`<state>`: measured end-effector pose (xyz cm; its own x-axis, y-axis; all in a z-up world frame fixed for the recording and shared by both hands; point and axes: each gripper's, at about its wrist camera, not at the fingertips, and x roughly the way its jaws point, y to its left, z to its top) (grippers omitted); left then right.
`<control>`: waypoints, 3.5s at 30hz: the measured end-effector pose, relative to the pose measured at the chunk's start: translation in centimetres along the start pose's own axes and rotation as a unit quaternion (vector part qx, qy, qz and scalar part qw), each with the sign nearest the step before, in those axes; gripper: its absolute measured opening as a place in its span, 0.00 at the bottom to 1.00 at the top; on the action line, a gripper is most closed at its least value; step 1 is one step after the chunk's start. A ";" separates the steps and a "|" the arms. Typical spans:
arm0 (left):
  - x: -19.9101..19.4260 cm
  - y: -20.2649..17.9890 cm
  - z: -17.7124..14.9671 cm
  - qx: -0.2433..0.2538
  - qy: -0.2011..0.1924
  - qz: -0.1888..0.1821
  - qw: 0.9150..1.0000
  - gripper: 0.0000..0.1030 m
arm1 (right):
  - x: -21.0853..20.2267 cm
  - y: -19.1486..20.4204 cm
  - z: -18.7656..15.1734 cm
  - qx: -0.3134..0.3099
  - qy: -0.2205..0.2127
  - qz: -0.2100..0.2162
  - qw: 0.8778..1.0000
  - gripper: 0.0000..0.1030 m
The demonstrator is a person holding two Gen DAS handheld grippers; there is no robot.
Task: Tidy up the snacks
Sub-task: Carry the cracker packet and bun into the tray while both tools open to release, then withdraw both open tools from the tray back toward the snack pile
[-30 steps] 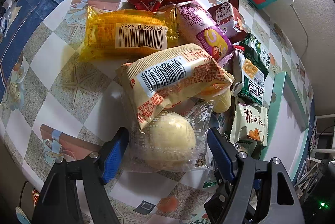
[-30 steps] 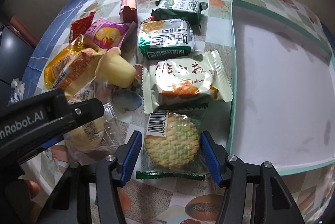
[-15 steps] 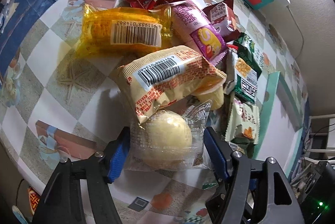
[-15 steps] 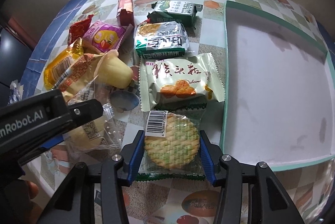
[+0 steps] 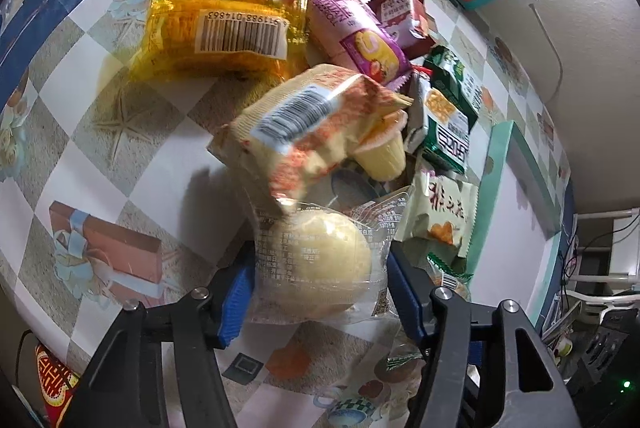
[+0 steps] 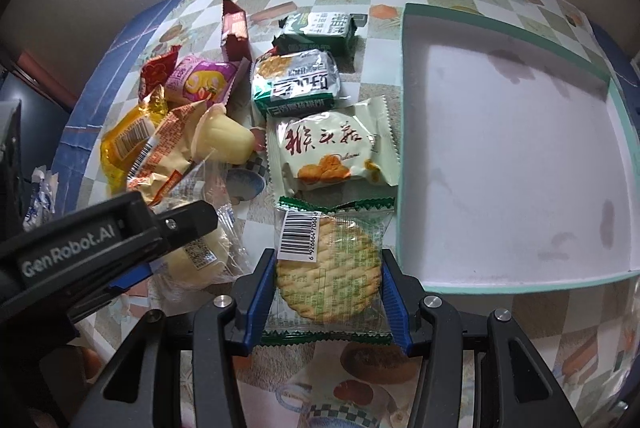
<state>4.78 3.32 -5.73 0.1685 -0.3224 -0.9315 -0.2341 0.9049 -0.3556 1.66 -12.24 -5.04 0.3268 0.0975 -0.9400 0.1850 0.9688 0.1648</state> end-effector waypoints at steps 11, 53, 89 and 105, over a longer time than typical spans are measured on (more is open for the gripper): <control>-1.5 -2.5 -1.2 0.022 -0.014 -0.016 1.000 0.61 | -2.3 -1.7 -0.3 0.023 -0.025 0.016 0.999 0.51; 5.0 -21.7 -4.0 0.256 -0.068 -0.026 0.964 0.61 | -6.0 -26.6 -0.2 0.282 -0.076 -0.113 0.950 0.51; 3.5 -25.2 -1.5 0.291 -0.093 -0.014 0.952 0.74 | -5.8 -26.5 3.1 0.253 -0.089 -0.132 0.954 0.63; -2.8 -18.4 -0.7 0.252 -0.172 0.046 0.951 0.97 | -8.8 -20.9 1.9 0.216 -0.135 -0.122 0.959 1.00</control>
<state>7.92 -12.62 3.41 0.4923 -0.2040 -0.8462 0.2105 0.9712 -0.1117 -3.35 -33.73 0.31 0.4423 -0.2386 -0.8645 0.6343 0.7648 0.1134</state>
